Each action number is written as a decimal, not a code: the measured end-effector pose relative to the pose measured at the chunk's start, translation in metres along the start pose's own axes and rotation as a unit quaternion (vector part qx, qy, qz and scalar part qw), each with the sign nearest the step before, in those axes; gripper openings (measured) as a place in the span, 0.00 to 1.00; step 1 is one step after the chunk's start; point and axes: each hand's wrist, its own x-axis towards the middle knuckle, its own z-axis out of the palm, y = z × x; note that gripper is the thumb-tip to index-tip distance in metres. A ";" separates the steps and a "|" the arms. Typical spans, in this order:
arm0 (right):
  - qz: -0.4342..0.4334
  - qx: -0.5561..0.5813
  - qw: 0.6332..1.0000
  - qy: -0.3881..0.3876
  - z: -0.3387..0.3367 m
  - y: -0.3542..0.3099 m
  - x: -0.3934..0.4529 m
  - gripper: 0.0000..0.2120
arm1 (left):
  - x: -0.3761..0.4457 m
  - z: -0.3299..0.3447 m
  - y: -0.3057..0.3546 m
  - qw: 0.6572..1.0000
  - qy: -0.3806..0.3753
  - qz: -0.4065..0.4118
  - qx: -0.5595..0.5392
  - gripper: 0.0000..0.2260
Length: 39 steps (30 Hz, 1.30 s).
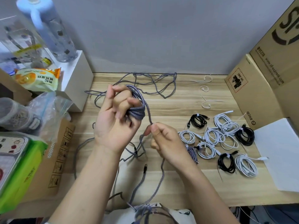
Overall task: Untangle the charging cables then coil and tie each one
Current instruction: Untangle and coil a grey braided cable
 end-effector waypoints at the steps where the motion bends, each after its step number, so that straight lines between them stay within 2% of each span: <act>1: 0.011 -0.034 0.999 -0.033 0.002 0.000 -0.001 0.12 | 0.003 -0.002 0.003 1.000 0.011 0.027 0.008 0.06; 5: 0.086 0.014 0.981 -0.175 -0.001 -0.013 -0.011 0.12 | 0.019 -0.010 0.007 0.980 0.090 0.149 0.095 0.16; 7: 0.096 0.010 0.974 -0.207 -0.002 -0.020 -0.016 0.13 | 0.022 -0.016 0.012 0.970 0.097 0.184 0.129 0.19; 9: 0.089 -0.038 0.973 -0.211 -0.002 -0.026 -0.019 0.13 | 0.023 -0.018 0.011 0.960 0.099 0.175 0.196 0.19; 11: 0.038 -0.198 0.961 -0.191 -0.001 -0.031 -0.021 0.12 | 0.022 -0.019 0.006 0.920 0.124 0.168 0.332 0.19; 13: -0.022 -0.370 0.916 -0.157 -0.001 -0.034 -0.022 0.14 | 0.021 -0.023 -0.001 0.868 0.126 0.172 0.448 0.18; 14: -0.040 -0.404 0.903 -0.138 -0.002 -0.035 -0.023 0.17 | 0.021 -0.026 -0.003 0.846 0.112 0.167 0.494 0.18; 16: -0.066 -0.419 0.899 -0.110 -0.005 -0.039 -0.025 0.21 | 0.019 -0.027 -0.002 0.807 0.078 0.129 0.571 0.19; 19: -0.129 -0.404 0.903 -0.073 -0.010 -0.041 -0.026 0.20 | 0.013 -0.023 0.003 0.755 0.039 0.026 0.654 0.19; 20: -0.144 -0.400 0.903 -0.061 -0.012 -0.040 -0.025 0.20 | 0.011 -0.022 0.005 0.749 0.030 -0.001 0.662 0.17; 22: -0.168 -0.377 0.910 -0.043 -0.015 -0.039 -0.024 0.20 | 0.007 -0.021 0.011 0.761 0.019 -0.034 0.648 0.15; 25: -0.210 -0.337 0.917 -0.027 -0.017 -0.039 -0.023 0.20 | 0.005 -0.018 0.019 0.772 0.024 -0.060 0.633 0.17; 27: -0.238 -0.348 0.907 -0.005 -0.015 -0.038 -0.022 0.18 | 0.004 -0.016 0.015 0.756 0.034 -0.087 0.648 0.14; 29: -0.265 -0.338 0.902 0.038 -0.015 -0.037 -0.019 0.15 | 0.001 -0.011 0.007 0.714 0.006 -0.111 0.691 0.07; 31: -0.288 -0.289 0.908 0.094 -0.017 -0.040 -0.016 0.09 | -0.002 -0.007 0.000 0.691 -0.060 -0.142 0.706 0.17; 33: -0.263 -0.177 0.942 0.113 -0.019 -0.042 -0.015 0.07 | -0.004 -0.003 -0.002 0.697 -0.068 -0.169 0.693 0.26; 34: -0.229 -0.099 0.964 0.095 -0.019 -0.042 -0.014 0.08 | -0.004 -0.002 -0.001 0.716 -0.070 -0.176 0.672 0.26; 35: -0.198 -0.043 0.977 0.072 -0.019 -0.041 -0.012 0.11 | -0.004 -0.002 0.000 0.743 -0.076 -0.184 0.639 0.25; 37: -0.167 0.001 0.984 0.055 -0.019 -0.037 -0.008 0.12 | -0.005 -0.001 0.005 0.792 -0.101 -0.201 0.567 0.20; 39: -0.142 0.047 0.987 0.055 -0.020 -0.035 -0.005 0.11 | -0.005 -0.004 0.010 0.818 -0.128 -0.218 0.517 0.15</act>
